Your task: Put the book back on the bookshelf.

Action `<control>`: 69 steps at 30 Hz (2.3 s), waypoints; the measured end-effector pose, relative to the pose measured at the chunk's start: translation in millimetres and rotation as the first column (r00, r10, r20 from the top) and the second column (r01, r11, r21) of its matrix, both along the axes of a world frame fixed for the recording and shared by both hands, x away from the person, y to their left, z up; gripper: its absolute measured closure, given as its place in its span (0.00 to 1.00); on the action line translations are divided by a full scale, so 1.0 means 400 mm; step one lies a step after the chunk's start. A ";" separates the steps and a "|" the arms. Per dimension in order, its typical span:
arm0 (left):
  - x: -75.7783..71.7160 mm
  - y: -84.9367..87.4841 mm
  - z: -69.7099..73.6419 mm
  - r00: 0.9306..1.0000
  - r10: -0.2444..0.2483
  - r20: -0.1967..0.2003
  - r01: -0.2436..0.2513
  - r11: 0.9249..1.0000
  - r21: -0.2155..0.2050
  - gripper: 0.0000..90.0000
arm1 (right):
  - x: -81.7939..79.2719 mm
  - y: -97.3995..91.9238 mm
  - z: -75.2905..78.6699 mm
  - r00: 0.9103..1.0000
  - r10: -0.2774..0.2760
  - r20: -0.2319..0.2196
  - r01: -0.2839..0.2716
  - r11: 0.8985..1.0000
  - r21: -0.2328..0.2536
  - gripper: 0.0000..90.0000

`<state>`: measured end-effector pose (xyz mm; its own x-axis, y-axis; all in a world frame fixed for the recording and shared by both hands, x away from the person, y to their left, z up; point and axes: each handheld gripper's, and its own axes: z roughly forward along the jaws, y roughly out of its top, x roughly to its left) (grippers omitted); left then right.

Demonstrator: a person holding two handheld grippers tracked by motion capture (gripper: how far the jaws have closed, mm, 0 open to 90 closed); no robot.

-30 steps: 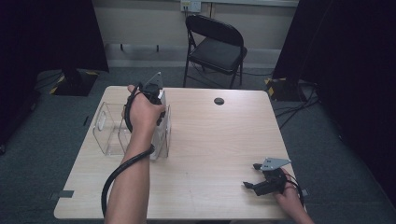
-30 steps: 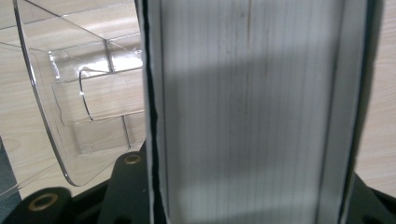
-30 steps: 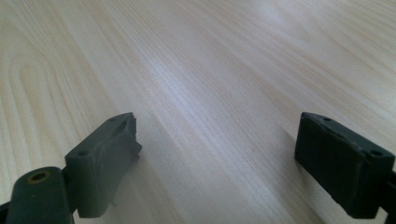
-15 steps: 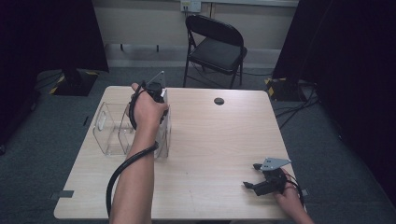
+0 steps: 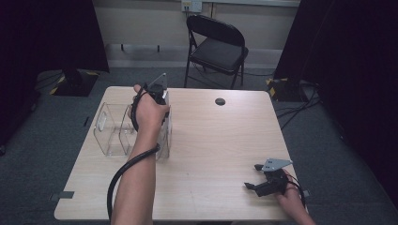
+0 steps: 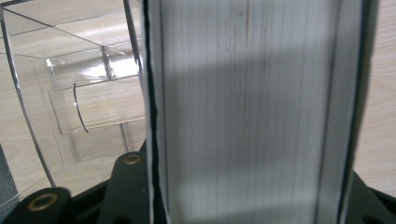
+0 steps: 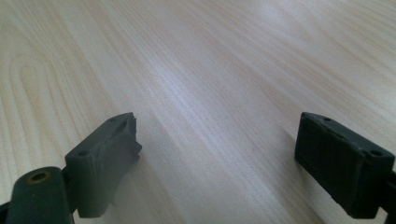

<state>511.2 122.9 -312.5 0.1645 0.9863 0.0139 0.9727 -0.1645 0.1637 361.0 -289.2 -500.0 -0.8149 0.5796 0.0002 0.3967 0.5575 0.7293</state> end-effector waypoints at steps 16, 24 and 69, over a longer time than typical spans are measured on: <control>-0.011 0.012 0.000 0.999 0.008 0.034 -0.007 1.000 -0.024 0.56 | 0.000 0.000 0.000 1.000 0.000 0.000 0.000 1.000 0.000 0.14; -0.023 0.016 0.000 0.999 0.010 0.038 -0.009 1.000 -0.030 0.55 | 0.000 0.000 0.000 1.000 0.000 0.000 0.000 1.000 0.000 0.14; -0.113 0.063 0.019 0.997 -0.043 0.068 0.051 0.991 -0.125 0.48 | 0.000 0.000 0.000 1.000 0.000 0.000 0.000 1.000 0.000 0.14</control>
